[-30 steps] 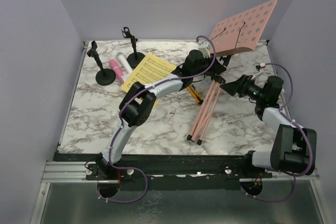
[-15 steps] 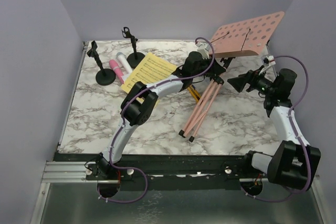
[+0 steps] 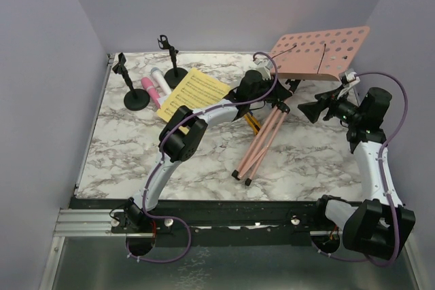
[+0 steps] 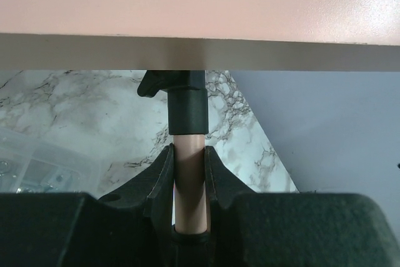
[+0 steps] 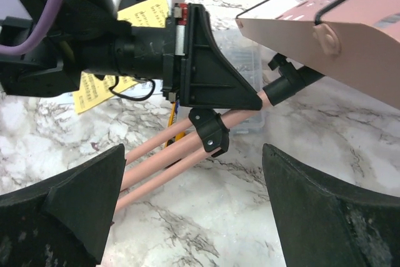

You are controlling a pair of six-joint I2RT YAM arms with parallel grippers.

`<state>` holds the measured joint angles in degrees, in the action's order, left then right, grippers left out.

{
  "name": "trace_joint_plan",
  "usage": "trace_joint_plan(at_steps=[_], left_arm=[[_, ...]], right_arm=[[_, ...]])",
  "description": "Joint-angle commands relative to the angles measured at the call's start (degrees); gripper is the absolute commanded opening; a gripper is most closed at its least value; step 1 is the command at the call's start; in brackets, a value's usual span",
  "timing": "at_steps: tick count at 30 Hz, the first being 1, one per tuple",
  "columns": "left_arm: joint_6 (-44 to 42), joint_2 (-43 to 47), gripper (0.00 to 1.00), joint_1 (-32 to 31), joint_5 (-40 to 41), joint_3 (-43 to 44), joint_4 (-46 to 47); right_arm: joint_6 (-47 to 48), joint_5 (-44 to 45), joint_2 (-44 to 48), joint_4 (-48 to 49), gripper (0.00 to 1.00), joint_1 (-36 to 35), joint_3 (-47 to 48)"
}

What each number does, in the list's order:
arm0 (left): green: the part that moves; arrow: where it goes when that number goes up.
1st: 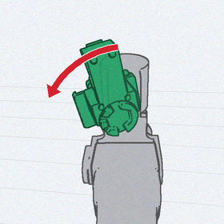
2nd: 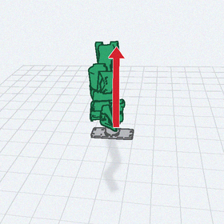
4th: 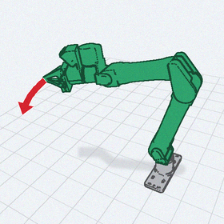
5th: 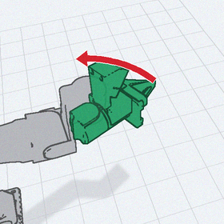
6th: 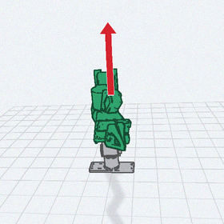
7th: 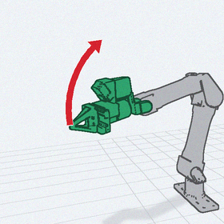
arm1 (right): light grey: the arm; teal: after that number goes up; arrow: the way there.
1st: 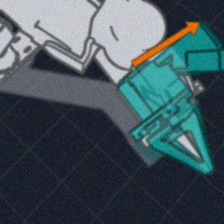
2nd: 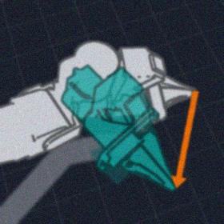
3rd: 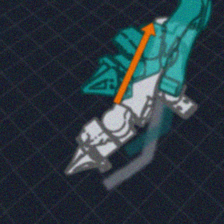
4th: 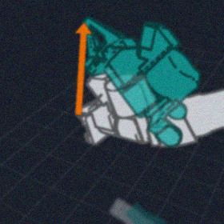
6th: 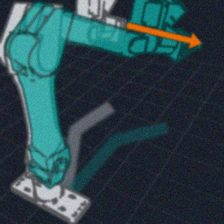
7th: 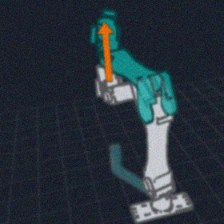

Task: Pack up the instrument practice props
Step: Place the music stand at the center of the board.

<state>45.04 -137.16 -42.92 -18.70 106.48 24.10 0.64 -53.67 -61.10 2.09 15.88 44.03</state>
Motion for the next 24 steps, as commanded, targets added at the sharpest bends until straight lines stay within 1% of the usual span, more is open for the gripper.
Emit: trace_joint_plan(at_steps=[1,2,5,24], left_arm=[[3.35,3.35,0.0,0.45,-1.9,2.95,16.07],[3.38,3.27,0.0,0.42,-2.04,2.95,16.08],[3.65,2.83,0.0,0.31,-2.48,2.95,16.07],[2.96,-2.96,0.0,-0.48,-5.1,4.79,14.93]], right_arm=[[10.73,-5.83,0.58,-10.23,0.95,0.38,4.75],[11.72,-6.26,1.23,-10.55,0.95,0.39,4.89],[10.31,-5.35,2.64,-9.27,0.95,0.47,4.25],[8.7,-6.71,1.16,-8.83,0.96,0.56,4.45]])
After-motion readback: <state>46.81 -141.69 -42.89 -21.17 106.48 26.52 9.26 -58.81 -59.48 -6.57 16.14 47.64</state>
